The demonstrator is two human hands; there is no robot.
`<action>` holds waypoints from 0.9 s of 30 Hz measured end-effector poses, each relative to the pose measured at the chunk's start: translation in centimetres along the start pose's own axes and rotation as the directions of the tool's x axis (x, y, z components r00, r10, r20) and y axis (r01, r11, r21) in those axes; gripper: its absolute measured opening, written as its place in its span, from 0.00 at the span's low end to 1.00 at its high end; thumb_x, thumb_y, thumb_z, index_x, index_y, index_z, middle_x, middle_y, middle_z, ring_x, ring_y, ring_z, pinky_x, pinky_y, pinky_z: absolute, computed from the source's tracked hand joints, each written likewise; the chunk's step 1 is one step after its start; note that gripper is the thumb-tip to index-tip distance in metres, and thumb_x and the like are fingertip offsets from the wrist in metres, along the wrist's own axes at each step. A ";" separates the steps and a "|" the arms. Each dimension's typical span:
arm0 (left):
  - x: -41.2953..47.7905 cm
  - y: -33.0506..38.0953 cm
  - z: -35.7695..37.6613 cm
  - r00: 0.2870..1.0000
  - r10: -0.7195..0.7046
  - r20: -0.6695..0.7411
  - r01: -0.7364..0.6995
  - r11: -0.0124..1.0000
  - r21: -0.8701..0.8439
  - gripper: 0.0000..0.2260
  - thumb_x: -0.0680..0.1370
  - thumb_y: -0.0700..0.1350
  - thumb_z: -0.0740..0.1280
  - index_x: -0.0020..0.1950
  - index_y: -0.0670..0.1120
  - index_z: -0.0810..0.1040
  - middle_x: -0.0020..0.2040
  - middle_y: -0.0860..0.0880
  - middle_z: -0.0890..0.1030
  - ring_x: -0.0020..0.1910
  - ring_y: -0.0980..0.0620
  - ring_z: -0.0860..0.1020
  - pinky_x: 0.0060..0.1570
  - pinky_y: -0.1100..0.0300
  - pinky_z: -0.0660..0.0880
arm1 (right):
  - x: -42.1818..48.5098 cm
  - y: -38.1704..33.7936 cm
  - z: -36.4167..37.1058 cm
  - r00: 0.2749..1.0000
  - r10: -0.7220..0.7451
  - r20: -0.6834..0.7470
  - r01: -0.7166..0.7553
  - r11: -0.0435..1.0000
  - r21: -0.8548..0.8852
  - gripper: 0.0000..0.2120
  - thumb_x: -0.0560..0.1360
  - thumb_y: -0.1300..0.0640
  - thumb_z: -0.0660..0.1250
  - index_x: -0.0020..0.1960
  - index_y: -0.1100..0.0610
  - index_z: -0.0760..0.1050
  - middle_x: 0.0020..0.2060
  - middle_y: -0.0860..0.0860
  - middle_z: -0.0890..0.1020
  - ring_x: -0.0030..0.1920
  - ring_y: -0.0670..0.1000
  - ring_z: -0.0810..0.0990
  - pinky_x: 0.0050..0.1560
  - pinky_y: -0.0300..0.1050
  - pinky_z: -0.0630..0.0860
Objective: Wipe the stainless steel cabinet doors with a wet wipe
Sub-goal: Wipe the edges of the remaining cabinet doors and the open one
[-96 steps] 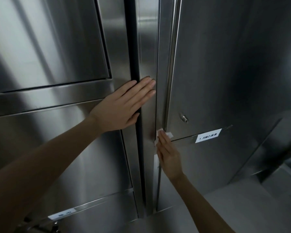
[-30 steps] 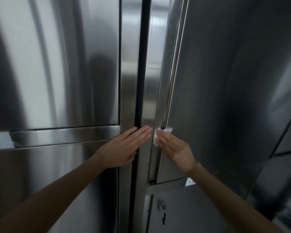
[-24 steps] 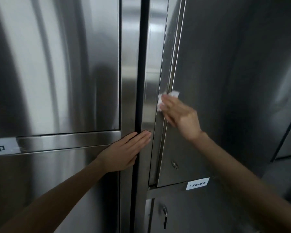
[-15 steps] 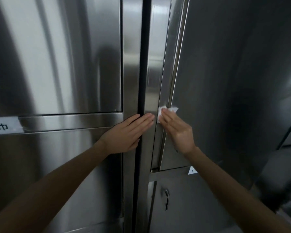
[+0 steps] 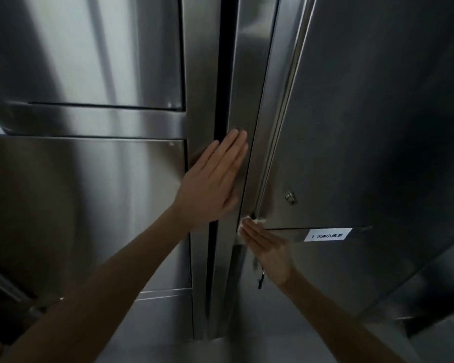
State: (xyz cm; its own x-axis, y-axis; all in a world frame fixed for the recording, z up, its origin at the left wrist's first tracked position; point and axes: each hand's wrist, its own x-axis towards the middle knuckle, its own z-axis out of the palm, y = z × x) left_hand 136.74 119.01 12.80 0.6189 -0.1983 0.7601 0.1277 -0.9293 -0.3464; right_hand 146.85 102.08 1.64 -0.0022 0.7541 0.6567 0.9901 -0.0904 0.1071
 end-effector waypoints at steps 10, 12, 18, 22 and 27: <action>-14.8 7.4 3.1 0.913 -0.081 0.400 0.091 0.996 -0.006 0.28 0.77 0.47 0.55 0.75 0.37 0.61 0.77 0.40 0.61 0.76 0.42 0.60 0.75 0.49 0.55 | -3.0 0.7 1.0 0.991 -0.025 -0.132 0.037 0.996 0.086 0.13 0.73 0.71 0.63 0.56 0.64 0.80 0.56 0.59 0.80 0.58 0.56 0.79 0.55 0.51 0.79; -17.0 9.2 4.2 0.907 -0.090 0.412 0.113 0.993 -0.032 0.27 0.76 0.45 0.56 0.74 0.37 0.64 0.76 0.40 0.63 0.75 0.42 0.62 0.75 0.50 0.55 | -5.0 0.3 2.1 0.979 0.004 -0.206 0.023 0.991 0.129 0.12 0.75 0.70 0.63 0.58 0.63 0.77 0.57 0.59 0.80 0.58 0.56 0.79 0.57 0.52 0.78; -20.9 12.3 8.9 0.925 -0.157 0.346 0.192 0.979 -0.070 0.27 0.75 0.44 0.57 0.73 0.36 0.65 0.75 0.40 0.62 0.75 0.44 0.61 0.75 0.51 0.54 | -9.0 -1.9 9.8 0.961 0.036 -0.275 -0.009 0.995 0.098 0.10 0.79 0.64 0.62 0.53 0.64 0.81 0.54 0.58 0.81 0.57 0.55 0.80 0.56 0.48 0.78; -23.0 12.6 12.6 0.955 -0.194 0.224 0.211 0.976 -0.053 0.26 0.77 0.44 0.57 0.74 0.37 0.63 0.75 0.42 0.61 0.76 0.47 0.58 0.75 0.52 0.53 | -10.9 -2.4 16.1 0.942 0.124 -0.311 -0.083 0.987 0.140 0.12 0.68 0.65 0.74 0.52 0.65 0.81 0.53 0.60 0.81 0.56 0.57 0.80 0.51 0.50 0.80; -25.9 12.6 15.7 0.978 -0.152 0.145 0.160 0.986 -0.045 0.25 0.78 0.44 0.58 0.74 0.37 0.62 0.75 0.41 0.60 0.76 0.47 0.56 0.76 0.51 0.51 | -13.7 -3.3 20.3 0.870 0.113 -0.480 -0.013 0.978 0.207 0.09 0.77 0.62 0.66 0.53 0.66 0.79 0.53 0.60 0.81 0.57 0.55 0.80 0.57 0.48 0.78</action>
State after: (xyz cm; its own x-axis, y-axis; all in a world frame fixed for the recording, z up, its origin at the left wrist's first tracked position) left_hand 134.50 117.30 -19.89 0.6983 -0.0074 0.7157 0.1901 -0.9621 -0.1955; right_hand 146.48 105.31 -22.86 0.0432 0.3340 0.9416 0.9976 0.0361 -0.0585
